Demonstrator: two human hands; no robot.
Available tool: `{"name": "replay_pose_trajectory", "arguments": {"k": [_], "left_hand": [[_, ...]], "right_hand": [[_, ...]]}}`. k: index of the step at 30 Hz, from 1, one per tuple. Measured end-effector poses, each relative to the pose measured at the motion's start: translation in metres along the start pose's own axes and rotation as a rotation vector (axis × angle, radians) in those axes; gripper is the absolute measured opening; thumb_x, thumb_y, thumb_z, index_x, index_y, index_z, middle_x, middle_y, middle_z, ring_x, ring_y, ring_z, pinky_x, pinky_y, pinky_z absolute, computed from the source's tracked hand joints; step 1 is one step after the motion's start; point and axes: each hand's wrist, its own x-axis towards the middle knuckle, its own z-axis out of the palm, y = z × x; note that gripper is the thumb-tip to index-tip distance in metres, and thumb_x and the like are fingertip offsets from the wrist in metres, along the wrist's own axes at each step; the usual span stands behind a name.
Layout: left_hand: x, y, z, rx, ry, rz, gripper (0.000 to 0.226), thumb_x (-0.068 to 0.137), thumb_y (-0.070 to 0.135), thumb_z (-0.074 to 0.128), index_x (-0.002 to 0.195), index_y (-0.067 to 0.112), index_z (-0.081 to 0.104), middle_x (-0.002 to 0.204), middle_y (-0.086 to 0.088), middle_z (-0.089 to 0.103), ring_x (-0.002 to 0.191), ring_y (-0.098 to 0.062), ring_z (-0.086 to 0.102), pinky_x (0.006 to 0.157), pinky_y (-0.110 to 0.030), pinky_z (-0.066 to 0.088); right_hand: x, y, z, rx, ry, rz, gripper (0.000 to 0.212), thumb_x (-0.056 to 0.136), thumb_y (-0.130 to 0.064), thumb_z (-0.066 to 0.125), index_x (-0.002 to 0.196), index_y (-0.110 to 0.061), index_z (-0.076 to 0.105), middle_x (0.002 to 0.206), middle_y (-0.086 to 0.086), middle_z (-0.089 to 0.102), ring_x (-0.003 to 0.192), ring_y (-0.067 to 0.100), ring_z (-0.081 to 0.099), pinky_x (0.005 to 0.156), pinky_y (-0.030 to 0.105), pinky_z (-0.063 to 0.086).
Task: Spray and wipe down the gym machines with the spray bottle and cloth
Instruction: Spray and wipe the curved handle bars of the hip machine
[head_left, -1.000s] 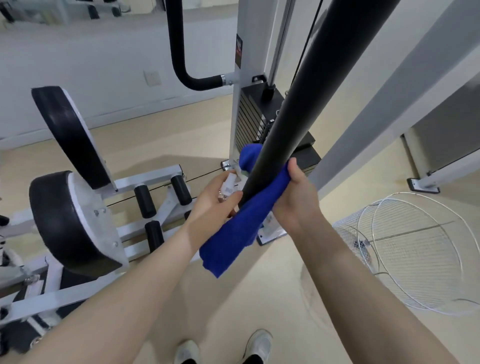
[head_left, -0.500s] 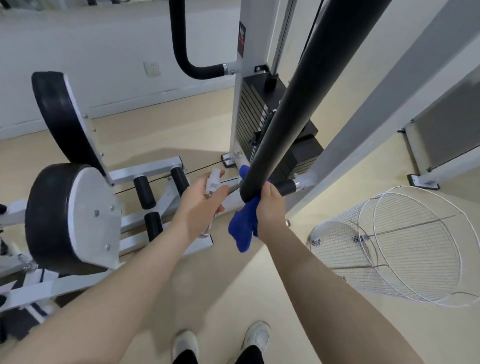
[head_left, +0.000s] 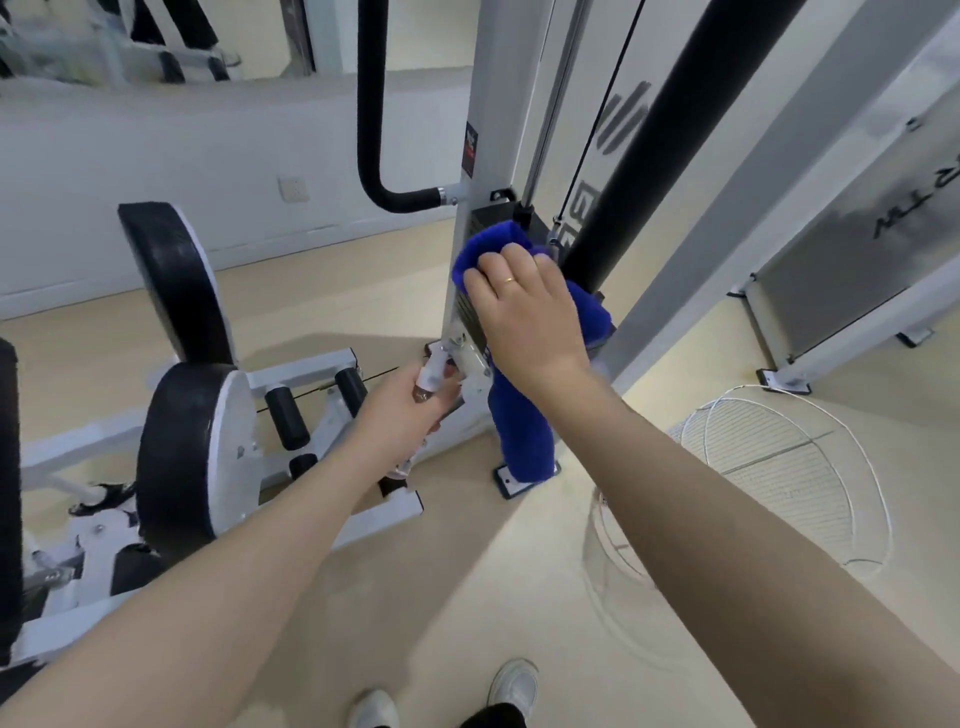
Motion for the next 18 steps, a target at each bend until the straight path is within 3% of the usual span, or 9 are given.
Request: {"name": "replay_pose_trajectory", "arguments": {"k": [2,3,6,8,10,12,13,15,18], "left_hand": [[-0.006,-0.013,-0.009,-0.005,-0.013,0.004,0.016,0.091,0.029,0.055,0.104,0.021,0.06,0.087,-0.006,0.064,0.067,-0.014,0.058,0.066,-0.03,0.05],[-0.007,-0.025,-0.012,-0.003,-0.019,-0.004,0.016,0.091,0.028,0.056,0.105,0.023,0.06,0.086,-0.005,0.065,0.066,-0.012,0.058,0.064,-0.026,0.047],[-0.007,-0.052,-0.014,0.04,-0.021,-0.023,0.011,0.089,0.029,0.058,0.1,0.029,0.061,0.082,-0.005,0.067,0.066,-0.015,0.059,0.064,-0.028,0.048],[-0.002,-0.064,-0.007,0.028,-0.039,-0.049,0.009,0.089,0.026,0.059,0.098,0.027,0.06,0.076,-0.005,0.064,0.062,-0.015,0.057,0.061,-0.027,0.047],[0.004,-0.075,0.001,-0.005,-0.053,-0.077,0.011,0.09,0.022,0.058,0.101,0.023,0.059,0.075,-0.001,0.06,0.06,-0.012,0.053,0.055,-0.018,0.044],[0.01,-0.082,0.01,0.006,-0.051,-0.081,0.01,0.092,0.023,0.055,0.101,0.024,0.057,0.073,0.003,0.058,0.062,-0.01,0.052,0.055,-0.018,0.042],[0.014,-0.084,0.016,0.015,-0.046,-0.088,0.009,0.092,0.024,0.054,0.101,0.025,0.056,0.072,0.004,0.057,0.061,-0.009,0.052,0.056,-0.02,0.041],[0.022,-0.083,0.027,-0.008,-0.013,-0.136,0.008,0.092,0.024,0.053,0.099,0.026,0.057,0.07,0.004,0.057,0.06,-0.011,0.052,0.06,-0.026,0.043],[0.033,-0.067,0.047,-0.125,0.011,-0.173,0.008,0.092,0.027,0.051,0.093,0.025,0.059,0.074,-0.004,0.058,0.063,-0.016,0.052,0.065,-0.031,0.048]], "right_hand": [[-0.006,-0.007,0.022,-0.18,-0.35,-0.058,0.012,0.087,-0.015,0.049,0.095,-0.014,0.057,0.091,0.004,0.066,0.1,0.025,0.057,0.111,0.042,0.022],[-0.016,-0.016,0.038,-0.203,-0.443,-0.076,0.013,0.089,-0.017,0.045,0.095,-0.014,0.056,0.091,0.003,0.066,0.101,0.026,0.056,0.114,0.043,0.015],[-0.048,-0.043,0.086,-0.14,-0.588,-0.113,0.023,0.091,-0.013,0.041,0.11,-0.011,0.052,0.111,0.006,0.06,0.118,0.029,0.046,0.116,0.042,0.011],[-0.067,-0.06,0.115,0.018,-0.72,-0.07,0.023,0.09,-0.014,0.046,0.112,-0.013,0.055,0.111,0.005,0.061,0.12,0.027,0.045,0.114,0.038,0.018],[-0.098,-0.07,0.144,0.34,-0.887,0.133,0.023,0.092,-0.017,0.046,0.11,-0.012,0.059,0.111,0.006,0.062,0.114,0.026,0.051,0.094,0.022,0.035],[-0.131,-0.064,0.163,0.431,-1.038,0.27,0.023,0.096,-0.018,0.039,0.108,-0.011,0.058,0.115,0.011,0.06,0.109,0.027,0.054,0.065,0.01,0.034],[-0.146,-0.054,0.167,0.454,-1.052,0.407,0.02,0.096,-0.016,0.037,0.106,-0.011,0.054,0.115,0.013,0.059,0.106,0.029,0.055,0.06,0.011,0.037],[-0.164,-0.03,0.167,0.622,-0.928,0.913,0.022,0.098,-0.014,0.031,0.108,-0.007,0.049,0.11,0.015,0.058,0.097,0.031,0.055,0.074,0.029,0.045],[-0.162,0.008,0.17,0.975,-0.468,1.554,0.031,0.1,-0.013,0.026,0.115,0.001,0.05,0.11,0.018,0.056,0.087,0.025,0.047,0.071,0.033,0.04]]}}
